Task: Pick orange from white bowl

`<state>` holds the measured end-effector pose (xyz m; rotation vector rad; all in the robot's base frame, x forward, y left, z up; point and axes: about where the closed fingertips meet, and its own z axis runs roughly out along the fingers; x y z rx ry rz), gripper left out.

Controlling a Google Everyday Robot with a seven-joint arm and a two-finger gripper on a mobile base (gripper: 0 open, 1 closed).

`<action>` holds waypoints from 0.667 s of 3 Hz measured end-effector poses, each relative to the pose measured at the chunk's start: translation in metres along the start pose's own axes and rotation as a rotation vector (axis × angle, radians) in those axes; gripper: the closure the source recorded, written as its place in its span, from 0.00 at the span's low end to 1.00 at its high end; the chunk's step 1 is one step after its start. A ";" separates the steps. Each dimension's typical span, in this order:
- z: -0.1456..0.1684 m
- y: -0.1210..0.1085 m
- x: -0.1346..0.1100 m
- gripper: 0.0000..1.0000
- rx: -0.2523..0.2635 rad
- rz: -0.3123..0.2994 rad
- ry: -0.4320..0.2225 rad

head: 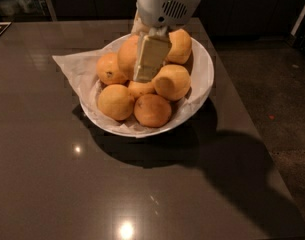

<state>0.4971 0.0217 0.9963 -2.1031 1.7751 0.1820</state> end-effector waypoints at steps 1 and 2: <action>-0.045 0.040 -0.006 1.00 -0.008 0.064 -0.039; -0.046 0.041 -0.006 1.00 -0.008 0.065 -0.040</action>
Offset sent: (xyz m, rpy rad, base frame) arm -0.0829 -0.0320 0.0449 0.0253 0.1085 -0.0761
